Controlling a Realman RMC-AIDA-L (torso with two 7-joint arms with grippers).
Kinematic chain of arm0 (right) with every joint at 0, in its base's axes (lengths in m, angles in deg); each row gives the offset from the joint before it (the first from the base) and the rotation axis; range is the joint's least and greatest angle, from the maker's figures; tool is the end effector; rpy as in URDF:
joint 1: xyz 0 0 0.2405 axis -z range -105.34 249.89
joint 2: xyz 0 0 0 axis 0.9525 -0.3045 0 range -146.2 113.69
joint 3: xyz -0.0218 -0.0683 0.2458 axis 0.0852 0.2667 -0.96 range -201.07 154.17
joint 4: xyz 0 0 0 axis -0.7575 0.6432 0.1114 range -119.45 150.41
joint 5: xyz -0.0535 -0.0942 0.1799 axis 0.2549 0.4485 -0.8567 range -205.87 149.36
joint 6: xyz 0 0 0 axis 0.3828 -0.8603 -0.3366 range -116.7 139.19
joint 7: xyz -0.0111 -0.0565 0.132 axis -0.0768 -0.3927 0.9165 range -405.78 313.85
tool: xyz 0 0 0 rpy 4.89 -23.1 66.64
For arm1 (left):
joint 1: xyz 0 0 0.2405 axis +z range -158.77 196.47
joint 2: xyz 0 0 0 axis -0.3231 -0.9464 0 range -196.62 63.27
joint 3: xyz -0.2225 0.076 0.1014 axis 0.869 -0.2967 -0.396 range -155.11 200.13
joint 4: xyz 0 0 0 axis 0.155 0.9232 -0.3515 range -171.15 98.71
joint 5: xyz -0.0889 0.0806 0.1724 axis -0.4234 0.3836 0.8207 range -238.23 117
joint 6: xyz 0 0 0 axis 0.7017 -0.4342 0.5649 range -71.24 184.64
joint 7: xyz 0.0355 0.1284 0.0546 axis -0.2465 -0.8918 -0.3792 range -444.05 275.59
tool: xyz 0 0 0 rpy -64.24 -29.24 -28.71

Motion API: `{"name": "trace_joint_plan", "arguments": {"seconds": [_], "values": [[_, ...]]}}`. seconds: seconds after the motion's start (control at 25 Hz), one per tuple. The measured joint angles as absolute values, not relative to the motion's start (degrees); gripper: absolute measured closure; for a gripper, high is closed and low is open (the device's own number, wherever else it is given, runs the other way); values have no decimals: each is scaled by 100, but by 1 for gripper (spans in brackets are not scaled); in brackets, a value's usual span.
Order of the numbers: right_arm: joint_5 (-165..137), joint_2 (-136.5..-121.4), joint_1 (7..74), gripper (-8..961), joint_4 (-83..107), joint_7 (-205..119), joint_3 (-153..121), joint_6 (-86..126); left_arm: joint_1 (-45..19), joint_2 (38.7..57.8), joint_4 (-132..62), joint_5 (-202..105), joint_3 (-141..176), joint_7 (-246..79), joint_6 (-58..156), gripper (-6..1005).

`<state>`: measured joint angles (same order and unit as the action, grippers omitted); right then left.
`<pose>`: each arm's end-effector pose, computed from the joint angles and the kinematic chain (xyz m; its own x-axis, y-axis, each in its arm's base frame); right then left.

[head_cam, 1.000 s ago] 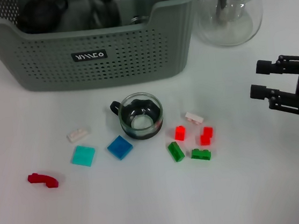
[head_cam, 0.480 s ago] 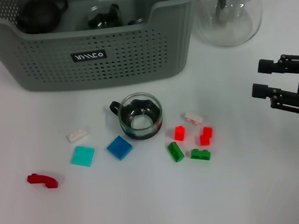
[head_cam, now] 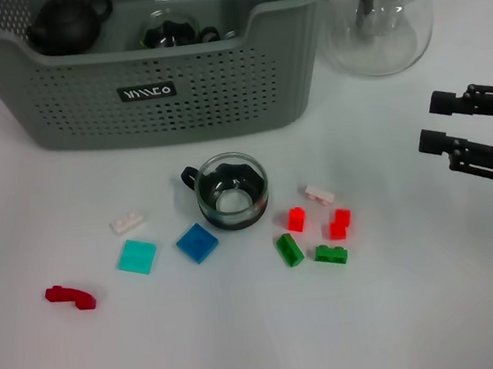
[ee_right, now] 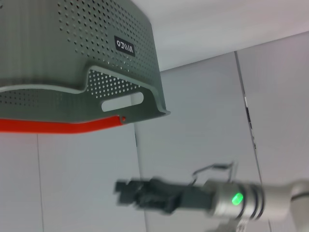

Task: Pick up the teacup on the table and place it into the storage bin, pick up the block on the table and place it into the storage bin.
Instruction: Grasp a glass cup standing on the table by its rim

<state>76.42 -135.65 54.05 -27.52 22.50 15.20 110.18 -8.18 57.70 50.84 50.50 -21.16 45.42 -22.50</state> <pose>0.2893 0.2751 0.0296 0.7611 -0.1749 -0.6247 -0.3969 -0.8873 -0.2351 -0.1571 0.3688 0.1249 0.6143 0.3369 0.7136 0.7102 -0.6302 -0.3138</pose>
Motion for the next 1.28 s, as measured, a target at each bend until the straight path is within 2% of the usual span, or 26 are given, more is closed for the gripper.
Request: {"name": "trace_joint_plan", "arguments": {"seconds": [0.08, 0.24, 0.32, 0.4, 0.6, 0.72, 0.92, 1.12, 1.28], "values": [[7643, -13568, 5399, 400, -2744, 2245, 1516, 11017, -721, 5726, 4489, 4110, -1552, 3847, -3202, 481], [7646, -13558, 5372, 400, -2715, 2243, 1513, 11044, -846, 5397, 3210, 3190, -318, 3095, -5119, 482], [7649, -13545, 5365, 401, -2698, 2252, 1513, 11052, -827, 5332, 3057, 3419, -116, 2822, -5546, 482], [7646, -13544, 5364, 401, -2697, 2255, 1514, 11055, -719, 5377, 3184, 4043, -185, 2452, -5573, 470], [7645, -13546, 5357, 401, -2697, 2264, 1513, 11055, -426, 5655, 3331, 5721, -936, 1198, -5489, 409], [7652, -13541, 5355, 401, -2697, 2279, 1514, 11042, -321, 5789, 3290, 6349, -1529, 732, -5240, 204], [7652, -13527, 5365, 401, -2690, 2289, 1513, 11039, -389, 5812, 3277, 6740, -2180, 664, -4981, 82], [7639, -13499, 5396, 400, -2681, 2341, 1469, 11064, -688, 5797, 3305, 6822, -2804, 776, -4831, 149], [7660, -13498, 5385, 400, -2676, 2434, 1425, 11043, -843, 5808, 3261, 6890, -3710, 986, -4274, 157]]}}
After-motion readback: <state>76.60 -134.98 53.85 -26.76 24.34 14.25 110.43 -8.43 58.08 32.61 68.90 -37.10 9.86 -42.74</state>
